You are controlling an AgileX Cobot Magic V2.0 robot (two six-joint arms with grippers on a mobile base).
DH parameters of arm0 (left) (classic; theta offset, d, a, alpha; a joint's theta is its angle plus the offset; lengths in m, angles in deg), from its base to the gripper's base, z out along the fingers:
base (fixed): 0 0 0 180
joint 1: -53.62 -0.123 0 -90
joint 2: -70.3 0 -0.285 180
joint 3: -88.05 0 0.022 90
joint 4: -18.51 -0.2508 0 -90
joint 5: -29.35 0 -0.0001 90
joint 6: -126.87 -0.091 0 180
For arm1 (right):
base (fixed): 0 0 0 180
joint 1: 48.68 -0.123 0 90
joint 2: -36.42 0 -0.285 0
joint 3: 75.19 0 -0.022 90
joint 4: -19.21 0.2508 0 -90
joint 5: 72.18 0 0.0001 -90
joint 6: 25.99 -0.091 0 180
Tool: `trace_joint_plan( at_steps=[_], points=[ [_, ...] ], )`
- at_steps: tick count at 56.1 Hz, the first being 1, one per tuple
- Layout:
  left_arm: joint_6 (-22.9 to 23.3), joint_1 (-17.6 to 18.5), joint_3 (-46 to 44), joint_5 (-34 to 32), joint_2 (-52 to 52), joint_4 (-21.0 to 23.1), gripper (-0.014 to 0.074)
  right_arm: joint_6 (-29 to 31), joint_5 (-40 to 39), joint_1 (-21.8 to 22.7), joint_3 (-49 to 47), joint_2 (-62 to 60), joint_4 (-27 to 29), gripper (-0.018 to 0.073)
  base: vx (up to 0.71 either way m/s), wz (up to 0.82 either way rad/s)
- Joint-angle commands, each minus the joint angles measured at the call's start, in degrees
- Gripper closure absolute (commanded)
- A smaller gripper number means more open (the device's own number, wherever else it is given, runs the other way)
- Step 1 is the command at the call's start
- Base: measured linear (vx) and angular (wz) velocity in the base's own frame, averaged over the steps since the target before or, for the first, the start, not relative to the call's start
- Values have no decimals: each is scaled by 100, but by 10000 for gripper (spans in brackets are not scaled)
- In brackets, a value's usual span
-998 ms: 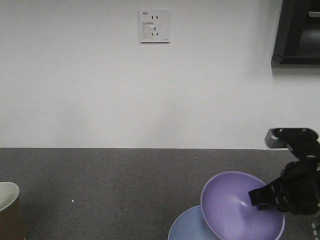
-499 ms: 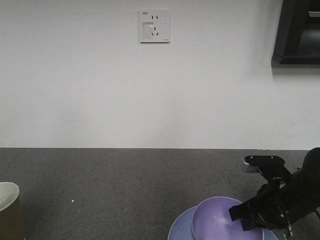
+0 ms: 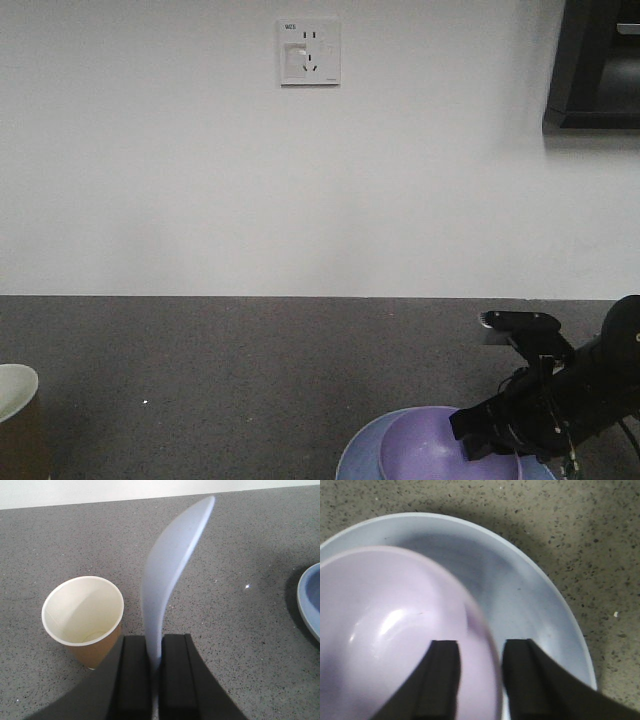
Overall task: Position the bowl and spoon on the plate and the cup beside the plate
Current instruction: 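Lower the bowl onto the blue plate and open the right gripper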
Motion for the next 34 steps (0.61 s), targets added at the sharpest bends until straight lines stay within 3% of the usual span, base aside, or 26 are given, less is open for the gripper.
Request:
trace_joint_plan(
  at_steps=[1,12,26,34],
  points=[
    [39,5,-168,-351,23,105,596,77,-168,3,-195,-217,167,97,0,0],
    [39,5,-168,-331,23,105,596,121,-345,3,-201,-445,-272,-34,0,0],
    [39,5,-175,-293,23,138,596,-33,-292,3,-201,-1421,-889,-33,0,0],
    [-339,5,-228,-325,23,615,596,-247,139,3,-196,-2369,-990,-32,0,0]
  ],
)
